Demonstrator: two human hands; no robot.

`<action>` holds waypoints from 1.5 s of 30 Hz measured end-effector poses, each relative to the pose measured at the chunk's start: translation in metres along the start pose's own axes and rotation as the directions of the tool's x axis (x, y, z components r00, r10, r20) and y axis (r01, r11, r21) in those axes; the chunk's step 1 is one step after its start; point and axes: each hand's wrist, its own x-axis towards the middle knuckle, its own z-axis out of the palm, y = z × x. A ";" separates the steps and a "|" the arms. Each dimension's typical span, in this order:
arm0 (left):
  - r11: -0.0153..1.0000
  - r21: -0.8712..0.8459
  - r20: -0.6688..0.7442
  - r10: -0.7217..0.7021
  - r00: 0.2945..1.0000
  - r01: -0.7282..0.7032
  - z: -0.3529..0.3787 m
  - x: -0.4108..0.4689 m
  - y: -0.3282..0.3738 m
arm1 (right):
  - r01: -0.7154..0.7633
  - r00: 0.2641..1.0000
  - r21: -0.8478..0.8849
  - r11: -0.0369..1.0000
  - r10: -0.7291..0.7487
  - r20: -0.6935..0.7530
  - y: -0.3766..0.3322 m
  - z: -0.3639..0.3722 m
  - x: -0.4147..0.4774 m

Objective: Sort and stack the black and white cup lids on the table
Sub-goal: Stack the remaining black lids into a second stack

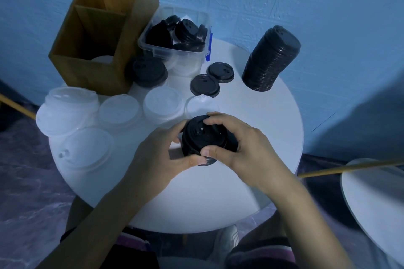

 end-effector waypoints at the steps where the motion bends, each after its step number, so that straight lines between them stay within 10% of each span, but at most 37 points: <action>1: 1.000 0.002 0.004 0.003 1.000 -0.003 0.000 -0.001 -0.001 | -0.007 1.000 0.002 1.000 0.007 -0.012 0.000 0.001 -0.001; 13: 0.988 -0.148 0.033 0.059 0.998 -0.054 -0.001 -0.001 0.000 | -0.008 1.000 0.197 0.980 0.004 0.022 0.012 -0.012 -0.009; 20: 0.994 -0.093 -0.009 0.055 0.998 -0.056 0.000 -0.001 0.000 | -0.134 0.990 -0.279 0.951 0.120 -0.069 0.047 -0.020 -0.007; 25: 0.995 -0.083 -0.002 0.051 0.999 -0.051 0.001 0.000 -0.002 | -0.136 0.942 0.077 0.988 0.153 -0.297 0.046 -0.026 -0.006; 28: 0.995 -0.094 0.006 0.044 0.999 -0.044 0.002 0.001 -0.003 | -0.009 0.980 0.306 0.952 0.070 -0.188 0.020 -0.025 -0.007; 45: 0.996 -0.030 0.040 0.089 0.995 -0.088 -0.005 0.001 0.007 | 0.085 0.983 -0.006 0.996 -0.083 0.165 0.002 -0.018 0.005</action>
